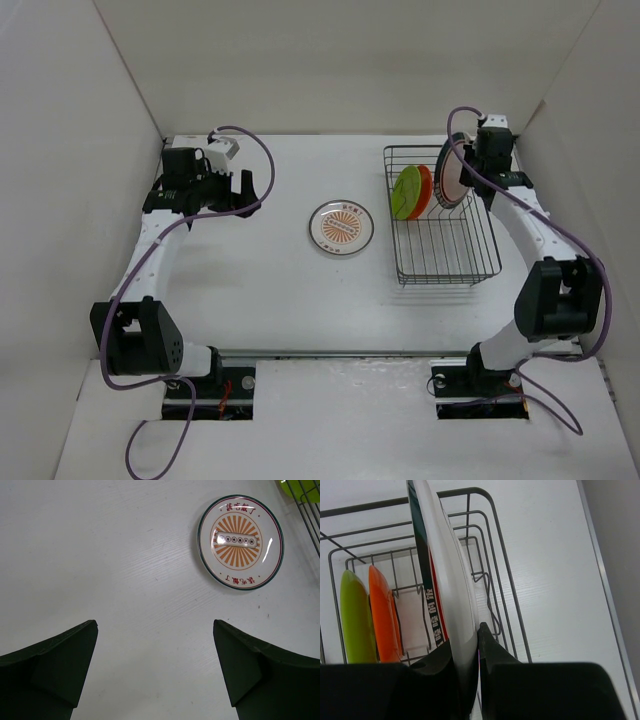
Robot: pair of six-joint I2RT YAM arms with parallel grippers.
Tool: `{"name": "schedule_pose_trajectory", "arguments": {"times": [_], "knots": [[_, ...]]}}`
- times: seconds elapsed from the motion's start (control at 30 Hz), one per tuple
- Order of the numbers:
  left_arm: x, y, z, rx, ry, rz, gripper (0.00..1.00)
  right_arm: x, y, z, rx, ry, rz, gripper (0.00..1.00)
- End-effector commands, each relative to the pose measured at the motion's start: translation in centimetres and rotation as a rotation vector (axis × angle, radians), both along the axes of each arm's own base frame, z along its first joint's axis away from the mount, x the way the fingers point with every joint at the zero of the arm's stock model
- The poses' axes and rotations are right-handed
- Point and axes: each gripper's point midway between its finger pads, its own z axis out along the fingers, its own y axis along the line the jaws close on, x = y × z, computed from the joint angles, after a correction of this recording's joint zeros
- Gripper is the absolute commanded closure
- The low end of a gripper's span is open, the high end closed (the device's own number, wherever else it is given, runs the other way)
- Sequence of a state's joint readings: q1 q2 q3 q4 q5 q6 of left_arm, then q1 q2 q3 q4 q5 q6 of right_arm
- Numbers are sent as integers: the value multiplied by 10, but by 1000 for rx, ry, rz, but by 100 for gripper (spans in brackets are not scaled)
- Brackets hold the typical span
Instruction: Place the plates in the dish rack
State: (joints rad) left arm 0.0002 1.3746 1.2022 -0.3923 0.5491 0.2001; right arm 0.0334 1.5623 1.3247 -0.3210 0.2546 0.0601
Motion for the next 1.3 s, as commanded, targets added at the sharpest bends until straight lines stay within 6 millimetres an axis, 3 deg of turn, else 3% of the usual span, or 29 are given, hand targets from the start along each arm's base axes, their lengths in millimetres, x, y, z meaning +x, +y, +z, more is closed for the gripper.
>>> {"name": "schedule_pose_trajectory", "arguments": {"times": [0.0,0.03,0.17,0.27,0.33,0.47,0.5,0.6,0.7,0.77,0.83,0.97,1.0,1.1,1.13,1.2,1.27], "knots": [[-3,-3,20,-17,-64,-9,0,14,-3,16,-14,-70,-14,92],[-2,-1,22,-5,-68,-6,0,15,-3,9,-15,-42,-13,85],[-1,-1,26,-5,-77,-6,0,16,-2,8,-15,-33,-13,82],[-1,-1,26,-5,-77,-6,0,16,-2,8,-25,-33,-21,64],[-1,-1,26,-5,-77,-6,0,16,3,8,-25,-33,-12,59],[-2,-3,21,-12,-59,-15,0,15,1,18,-29,-44,-20,57],[0,-3,22,-12,-59,-15,0,15,1,18,-29,-44,-20,50],[0,-6,22,-24,-50,-30,0,12,1,28,-28,-67,-20,47],[1,-9,15,-37,-27,-45,0,9,-1,40,-31,-89,-29,30],[4,-10,12,-45,-13,-54,0,7,-2,47,-35,-98,-37,27],[3,-22,6,-55,2,-100,0,3,-4,59,-30,-122,-51,23],[6,-47,-11,-80,49,-201,0,-13,-12,82,-7,-167,-123,3],[11,-51,-22,-94,84,-214,0,-19,-11,100,18,-215,-134,0],[13,-75,-31,-173,135,-312,0,-30,0,109,77,-248,-89,0],[14,-82,-45,-220,187,-349,0,-40,7,121,121,-285,-69,0],[19,-91,-53,-252,229,-380,0,-46,31,134,185,-340,66,0],[17,-102,-75,-282,324,-413,0,-65,56,142,241,-378,208,0]]}}
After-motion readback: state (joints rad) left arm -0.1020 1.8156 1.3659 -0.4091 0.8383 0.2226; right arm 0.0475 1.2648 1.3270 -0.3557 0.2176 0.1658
